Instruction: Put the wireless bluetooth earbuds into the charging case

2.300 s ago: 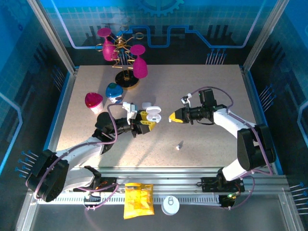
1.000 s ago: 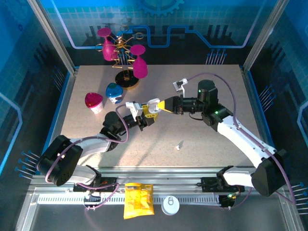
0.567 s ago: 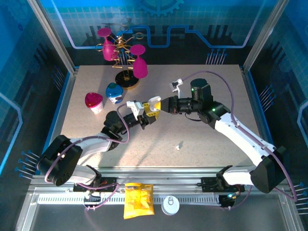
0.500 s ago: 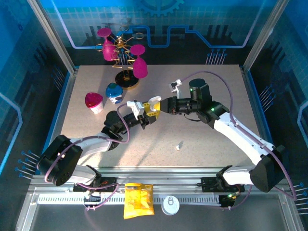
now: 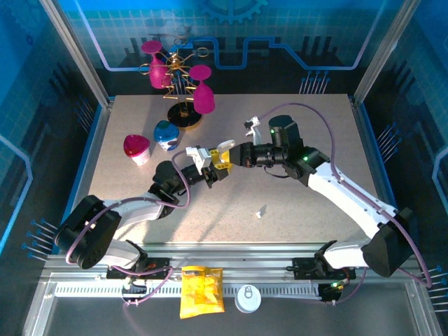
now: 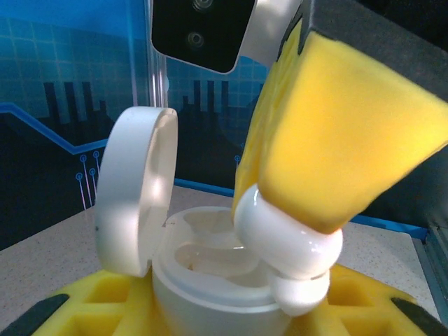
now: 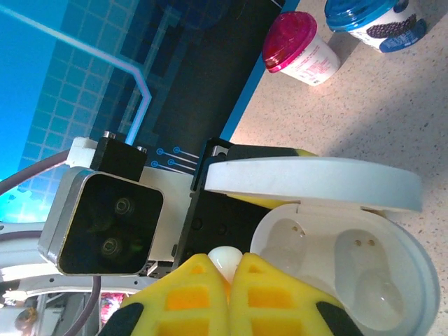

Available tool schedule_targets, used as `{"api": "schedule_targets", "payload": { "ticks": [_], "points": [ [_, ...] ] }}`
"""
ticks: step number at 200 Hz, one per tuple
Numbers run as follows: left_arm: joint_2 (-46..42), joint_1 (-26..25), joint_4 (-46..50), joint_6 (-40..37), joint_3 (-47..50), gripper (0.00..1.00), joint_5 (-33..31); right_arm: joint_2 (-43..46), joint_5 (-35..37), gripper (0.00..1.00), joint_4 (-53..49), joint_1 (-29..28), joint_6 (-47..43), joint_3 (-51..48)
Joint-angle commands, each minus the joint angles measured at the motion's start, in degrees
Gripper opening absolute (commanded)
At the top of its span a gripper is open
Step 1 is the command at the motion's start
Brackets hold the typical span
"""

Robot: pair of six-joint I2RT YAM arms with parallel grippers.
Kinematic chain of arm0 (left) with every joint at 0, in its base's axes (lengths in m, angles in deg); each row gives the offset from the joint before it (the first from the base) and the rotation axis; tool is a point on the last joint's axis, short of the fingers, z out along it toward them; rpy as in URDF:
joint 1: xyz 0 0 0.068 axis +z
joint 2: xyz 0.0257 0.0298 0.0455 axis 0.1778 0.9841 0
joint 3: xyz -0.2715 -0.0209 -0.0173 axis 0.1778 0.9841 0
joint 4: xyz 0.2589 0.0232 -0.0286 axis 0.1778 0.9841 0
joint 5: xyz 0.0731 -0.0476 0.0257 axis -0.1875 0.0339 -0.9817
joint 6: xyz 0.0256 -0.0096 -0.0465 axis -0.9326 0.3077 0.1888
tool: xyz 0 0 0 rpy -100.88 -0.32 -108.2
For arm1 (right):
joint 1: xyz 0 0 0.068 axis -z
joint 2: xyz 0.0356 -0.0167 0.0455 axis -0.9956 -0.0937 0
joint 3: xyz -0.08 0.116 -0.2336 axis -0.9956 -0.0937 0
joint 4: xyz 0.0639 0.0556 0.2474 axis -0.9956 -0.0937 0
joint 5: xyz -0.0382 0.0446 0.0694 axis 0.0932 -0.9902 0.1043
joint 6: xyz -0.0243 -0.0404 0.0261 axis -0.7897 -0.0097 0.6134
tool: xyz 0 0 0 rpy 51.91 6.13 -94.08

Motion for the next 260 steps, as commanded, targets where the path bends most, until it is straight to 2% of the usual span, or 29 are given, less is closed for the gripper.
{"api": "schedule_targets", "payload": {
  "ticks": [1,31,131,153,183,260],
  "points": [
    [0.2,-0.7,-2.8,-1.5,-1.1,0.30,-0.3,1.9,3.2,0.01,0.0,-0.4,-0.9,0.3],
    [0.7,-0.7,-3.6,-1.4,-1.0,0.30,-0.3,2.6,0.9,0.01,4.5,0.0,1.6,-1.2],
    [-0.7,-0.7,-3.4,-1.0,-1.3,0.30,-0.5,-1.1,2.2,0.04,-0.7,0.5,-0.8,0.1],
    [-0.6,-0.7,-3.7,-0.7,-1.4,0.30,-0.4,-1.3,2.9,0.08,-2.2,0.4,-1.5,0.3],
    [-0.6,-0.7,-3.8,-0.6,-1.5,0.30,-0.3,-0.8,4.0,0.22,-3.4,0.4,-2.2,0.7],
    [-0.8,-0.7,-3.9,-0.7,-1.0,0.30,-0.3,0.2,5.6,0.31,-6.6,0.5,-4.4,2.9]
  ]
}}
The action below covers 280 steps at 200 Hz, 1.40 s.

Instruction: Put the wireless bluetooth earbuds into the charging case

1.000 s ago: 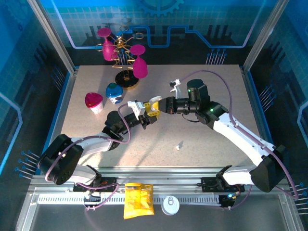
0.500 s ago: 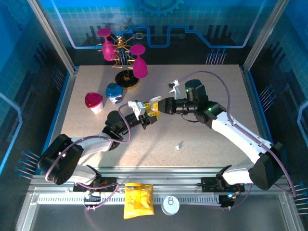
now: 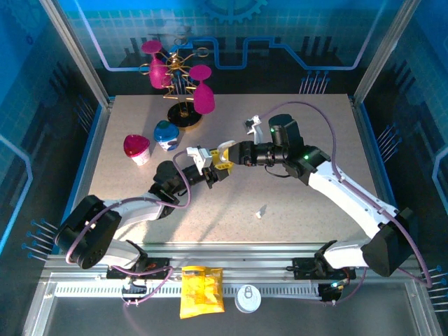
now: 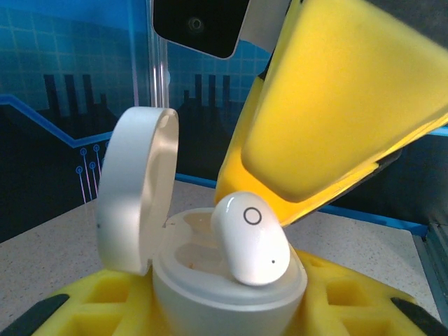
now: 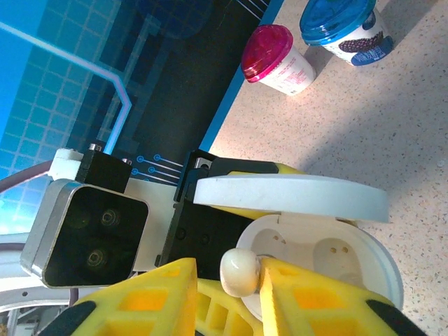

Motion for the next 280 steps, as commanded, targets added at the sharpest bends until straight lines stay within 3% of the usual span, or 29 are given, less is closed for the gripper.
{"api": "schedule_targets", "payload": {
  "ticks": [1,41,64,96,148,177,228,244,280],
  "points": [
    [-0.8,-0.5,-4.8,-0.7,-1.0,0.30,0.0,0.6,2.6,0.31,-3.6,0.4,-2.1,1.5],
    [-0.5,-0.5,-5.4,-0.8,-0.6,0.30,-0.2,3.6,4.6,0.44,-4.0,0.9,-4.0,1.1],
    [-0.2,-0.5,-6.2,-0.7,-0.2,0.30,-0.3,6.4,5.2,0.57,-3.1,1.6,-5.3,-0.5],
    [-0.4,-0.4,-7.4,-0.7,0.9,0.30,-0.6,11.8,10.8,0.62,-5.5,2.9,-7.5,-4.0],
    [-2.8,-0.3,-5.5,-1.4,2.3,0.30,-1.5,18.1,27.1,0.62,-20.8,4.8,-9.4,-10.9],
    [-4.2,-0.3,-4.0,-2.2,2.8,0.30,-1.9,18.6,32.1,0.62,-25.6,4.0,-8.5,-15.8],
    [-5.3,-0.3,-3.0,-2.3,2.5,0.30,-1.6,15.7,31.9,0.55,-21.3,-1.4,0.7,-27.6],
    [-5.4,-0.3,-2.9,-2.3,2.4,0.31,-1.5,13.0,32.1,0.48,-18.7,-4.0,3.2,-29.3],
    [-5.6,-0.3,-2.8,-2.2,2.7,0.31,-1.4,5.4,32.6,0.43,-13.4,-8.2,5.1,-29.8]
  ]
}}
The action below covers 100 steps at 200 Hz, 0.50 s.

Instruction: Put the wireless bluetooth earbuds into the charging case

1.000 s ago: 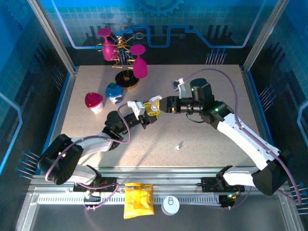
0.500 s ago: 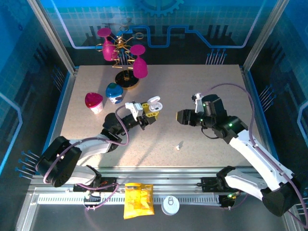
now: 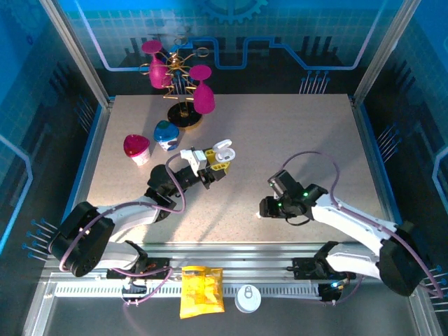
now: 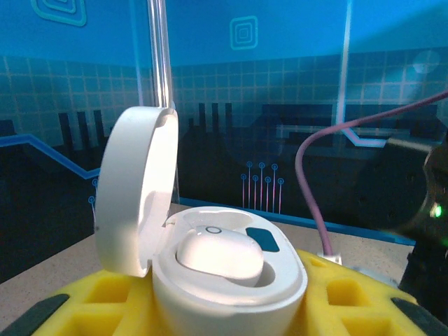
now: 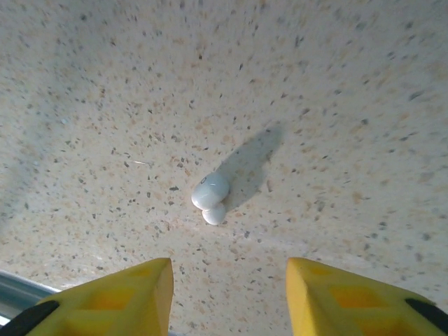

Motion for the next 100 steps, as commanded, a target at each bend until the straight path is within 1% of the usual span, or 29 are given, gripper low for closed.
{"api": "schedule_targets", "payload": {
  "ticks": [1,22,49,83,100],
  "points": [
    [-1.7,-0.3,-0.2,-1.1,0.6,0.31,-0.3,-3.7,1.5,0.43,5.0,-2.2,3.4,-0.2],
    [-2.3,-0.3,0.1,-1.2,0.9,0.31,-0.4,-7.2,1.8,0.39,6.3,-2.9,2.9,0.7],
    [-3.2,-0.3,0.7,-1.5,1.3,0.31,-0.7,-11.3,2.0,0.36,7.3,-3.0,2.2,1.7],
    [-4.5,-0.3,1.6,-1.9,1.9,0.31,-1.0,-14.8,2.4,0.28,7.6,-4.0,1.2,3.6],
    [-4.8,-0.3,2.1,-2.1,2.0,0.31,-1.1,-16.3,2.2,0.27,7.6,-4.3,0.5,4.7]
  ]
}}
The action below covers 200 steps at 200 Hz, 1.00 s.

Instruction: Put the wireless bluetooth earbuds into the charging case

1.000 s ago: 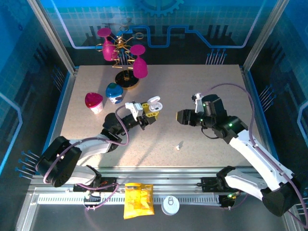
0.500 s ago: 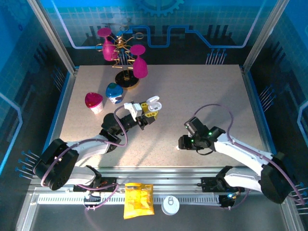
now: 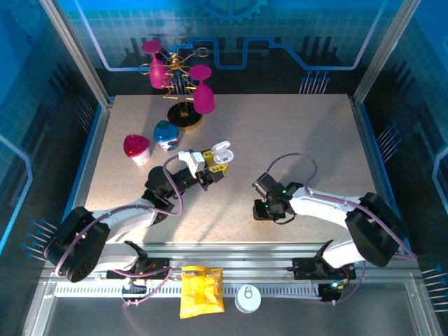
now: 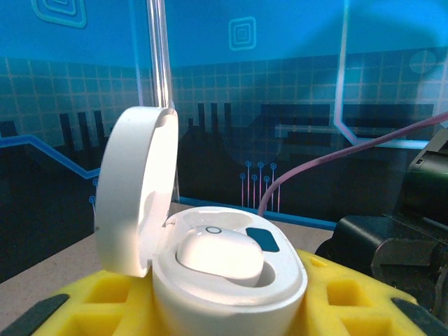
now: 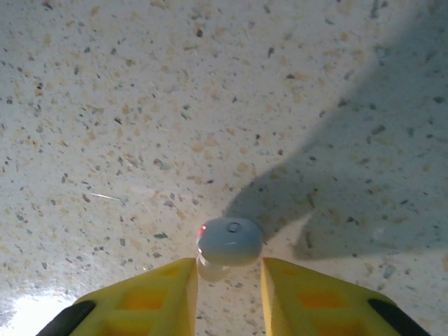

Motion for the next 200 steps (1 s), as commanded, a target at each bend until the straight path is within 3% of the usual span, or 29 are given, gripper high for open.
{"api": "schedule_targets", "payload": {
  "ticks": [1,78,132,200],
  "points": [
    [-1.9,-0.3,0.0,-1.7,0.7,0.31,-1.0,-1.8,0.9,0.27,0.9,-1.1,-0.9,2.8],
    [-2.4,-0.3,0.5,-2.3,1.1,0.31,-1.5,-5.8,2.9,0.37,-2.5,-1.9,-5.2,7.8],
    [-4.5,-0.2,2.6,-3.8,1.4,0.31,-3.5,-7.2,15.7,0.39,-13.1,-6.6,-7.3,13.8],
    [-9.4,1.1,10.0,-5.4,1.6,0.32,-5.0,-14.3,22.3,0.28,-18.5,-13.4,-4.1,19.0]
  ]
}}
